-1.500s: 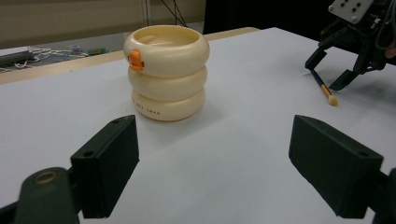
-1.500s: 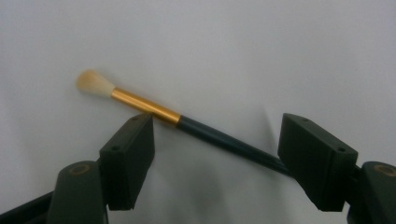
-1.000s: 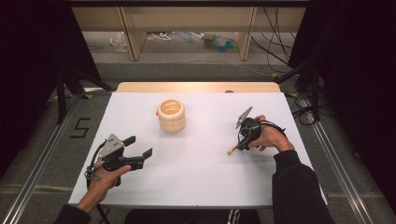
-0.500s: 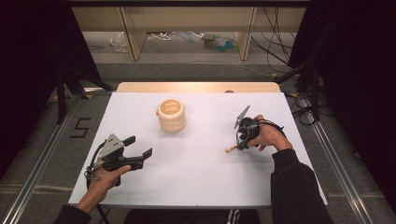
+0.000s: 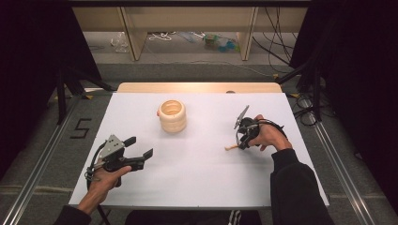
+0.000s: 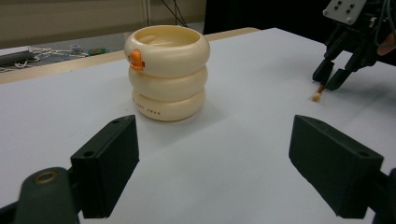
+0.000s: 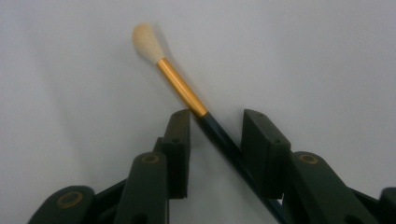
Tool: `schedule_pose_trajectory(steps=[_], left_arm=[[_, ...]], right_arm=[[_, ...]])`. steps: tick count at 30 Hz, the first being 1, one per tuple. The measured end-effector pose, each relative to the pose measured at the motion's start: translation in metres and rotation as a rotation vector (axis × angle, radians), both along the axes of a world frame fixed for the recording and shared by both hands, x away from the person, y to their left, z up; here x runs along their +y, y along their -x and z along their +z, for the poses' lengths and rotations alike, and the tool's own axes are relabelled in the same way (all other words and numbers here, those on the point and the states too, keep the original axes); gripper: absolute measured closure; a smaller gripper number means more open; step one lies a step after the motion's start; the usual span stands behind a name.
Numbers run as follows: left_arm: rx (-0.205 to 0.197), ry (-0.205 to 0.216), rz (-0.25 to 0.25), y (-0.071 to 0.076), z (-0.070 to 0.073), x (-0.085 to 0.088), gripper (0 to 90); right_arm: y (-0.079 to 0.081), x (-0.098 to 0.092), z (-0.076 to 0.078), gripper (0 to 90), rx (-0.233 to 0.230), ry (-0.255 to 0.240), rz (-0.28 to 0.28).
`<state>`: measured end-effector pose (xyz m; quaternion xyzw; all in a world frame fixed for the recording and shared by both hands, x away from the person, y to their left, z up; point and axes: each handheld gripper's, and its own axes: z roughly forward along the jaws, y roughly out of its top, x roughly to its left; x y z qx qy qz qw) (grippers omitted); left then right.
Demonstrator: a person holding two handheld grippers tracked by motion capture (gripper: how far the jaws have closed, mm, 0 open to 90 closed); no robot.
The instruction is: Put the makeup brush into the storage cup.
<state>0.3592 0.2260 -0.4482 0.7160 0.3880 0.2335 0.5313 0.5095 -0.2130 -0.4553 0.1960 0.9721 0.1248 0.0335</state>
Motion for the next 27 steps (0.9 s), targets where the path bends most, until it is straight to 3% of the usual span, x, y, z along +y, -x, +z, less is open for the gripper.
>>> schedule_pose_trajectory(steps=[27], left_arm=[[-0.002,-0.005,0.000,0.0004,0.0004,0.0003,15.6]], right_arm=[[0.0003,0.0066,0.0015,79.4,0.027,0.045,0.011]])
